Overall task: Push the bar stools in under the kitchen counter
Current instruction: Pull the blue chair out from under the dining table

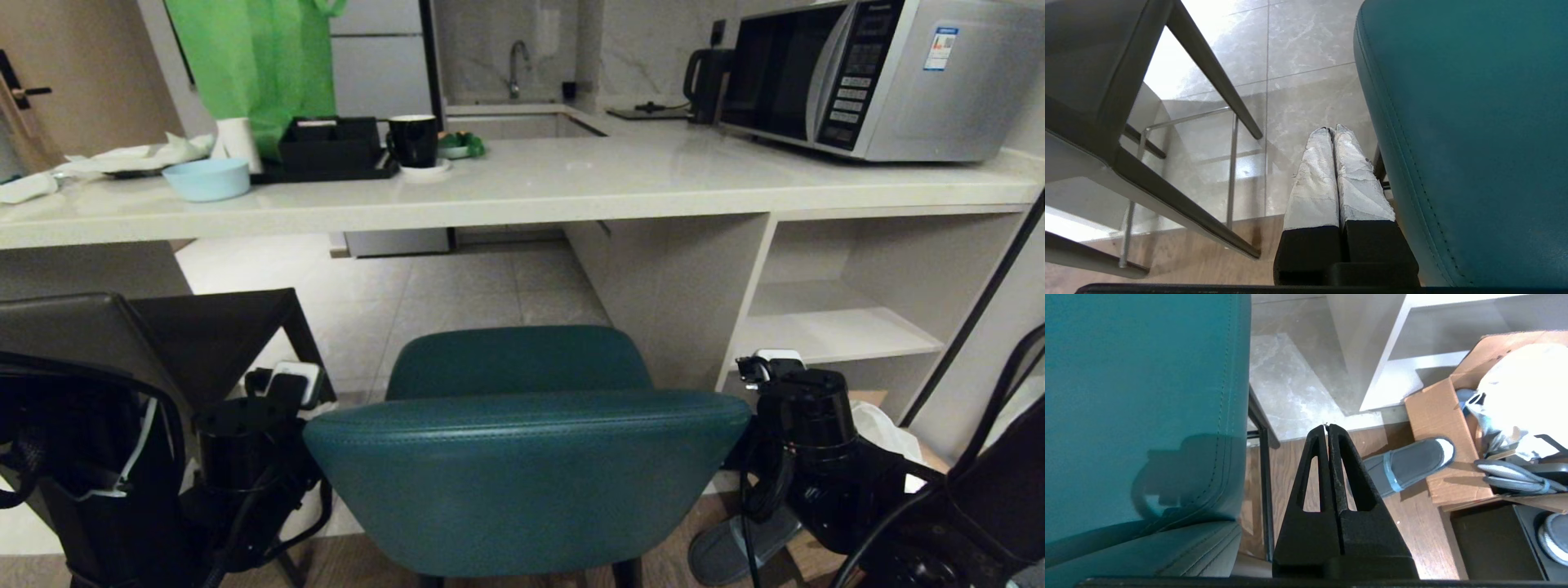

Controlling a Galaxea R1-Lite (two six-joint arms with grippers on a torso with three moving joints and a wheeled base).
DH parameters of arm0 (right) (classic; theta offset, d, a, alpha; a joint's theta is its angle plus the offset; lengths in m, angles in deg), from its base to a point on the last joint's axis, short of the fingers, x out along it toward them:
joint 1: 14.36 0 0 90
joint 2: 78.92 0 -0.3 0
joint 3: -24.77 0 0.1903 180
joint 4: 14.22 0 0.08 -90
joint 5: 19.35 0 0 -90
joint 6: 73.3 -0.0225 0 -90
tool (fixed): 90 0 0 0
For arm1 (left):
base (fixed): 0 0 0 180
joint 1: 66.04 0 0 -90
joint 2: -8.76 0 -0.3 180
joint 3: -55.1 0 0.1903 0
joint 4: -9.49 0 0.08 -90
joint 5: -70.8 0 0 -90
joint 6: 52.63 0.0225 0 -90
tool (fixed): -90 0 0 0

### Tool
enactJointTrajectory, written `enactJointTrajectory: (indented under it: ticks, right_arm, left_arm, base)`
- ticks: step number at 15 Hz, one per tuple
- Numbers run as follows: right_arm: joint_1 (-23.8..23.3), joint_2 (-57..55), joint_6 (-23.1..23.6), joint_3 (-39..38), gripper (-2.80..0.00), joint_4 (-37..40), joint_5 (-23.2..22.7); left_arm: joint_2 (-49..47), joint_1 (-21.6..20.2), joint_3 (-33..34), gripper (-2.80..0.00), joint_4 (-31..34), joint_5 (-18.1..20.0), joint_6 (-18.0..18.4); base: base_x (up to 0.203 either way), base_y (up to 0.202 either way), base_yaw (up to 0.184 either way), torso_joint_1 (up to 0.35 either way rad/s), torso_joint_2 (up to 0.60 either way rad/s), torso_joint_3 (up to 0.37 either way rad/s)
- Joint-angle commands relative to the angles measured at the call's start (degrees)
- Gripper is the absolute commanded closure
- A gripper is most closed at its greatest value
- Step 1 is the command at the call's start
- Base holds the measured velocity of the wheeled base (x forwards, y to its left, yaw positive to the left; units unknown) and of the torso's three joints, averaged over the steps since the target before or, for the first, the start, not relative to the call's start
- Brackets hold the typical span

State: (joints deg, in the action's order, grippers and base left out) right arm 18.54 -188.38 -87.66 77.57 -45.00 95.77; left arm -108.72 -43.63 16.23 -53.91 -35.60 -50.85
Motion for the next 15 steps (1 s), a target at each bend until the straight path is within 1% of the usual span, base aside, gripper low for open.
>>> enactJointTrajectory:
  ticks: [1, 4, 6, 7, 8, 10, 13, 15]
  right_arm:
    - [0.6, 0.7, -0.1, -0.2, 0.00, -0.8, 0.0]
    - [0.8, 0.7, -0.1, -0.3, 0.00, -0.8, 0.1]
    - [1.3, 0.6, -0.1, -0.9, 0.00, -0.8, 0.1]
    - [1.9, 0.6, -0.2, -1.5, 0.00, -0.8, 0.1]
    - [2.4, 0.7, -0.2, -1.7, 0.00, -0.9, 0.1]
    - [3.2, 2.1, -0.2, -2.2, 0.00, -0.8, 0.2]
    - [4.0, 3.6, -0.2, -3.7, 0.00, -0.7, 0.1]
    - [5.9, 4.7, -0.2, -6.1, 0.00, -0.7, 0.0]
  left_arm:
    - [0.8, 0.9, 0.2, 0.00, -0.9, -0.1, -0.1]
    - [1.1, 1.5, 1.5, 0.00, -0.9, -0.3, -0.4]
    - [1.5, 3.4, 3.3, 0.00, -0.9, -2.2, -1.1]
    - [1.6, 4.7, 4.1, 0.00, -0.9, -3.6, -2.7]
    - [1.6, 5.6, 4.6, 0.00, -0.9, -4.5, -3.6]
    - [2.2, 6.4, 5.3, 0.00, -0.9, -5.8, -3.8]
    - [3.6, 6.4, 5.8, 0.00, -0.9, -5.8, -3.7]
    - [3.6, 6.3, 6.2, 0.00, -0.9, -5.8, -3.7]
  base:
    - [0.000, 0.000, 0.000, 0.000, 0.00, 0.000]
    - [0.000, 0.000, 0.000, 0.000, 0.00, 0.000]
    - [0.000, 0.000, 0.000, 0.000, 0.00, 0.000]
    - [0.000, 0.000, 0.000, 0.000, 0.00, 0.000]
    - [0.000, 0.000, 0.000, 0.000, 0.00, 0.000]
    - [0.000, 0.000, 0.000, 0.000, 0.00, 0.000]
    - [0.000, 0.000, 0.000, 0.000, 0.00, 0.000]
    - [0.000, 0.000, 0.000, 0.000, 0.00, 0.000]
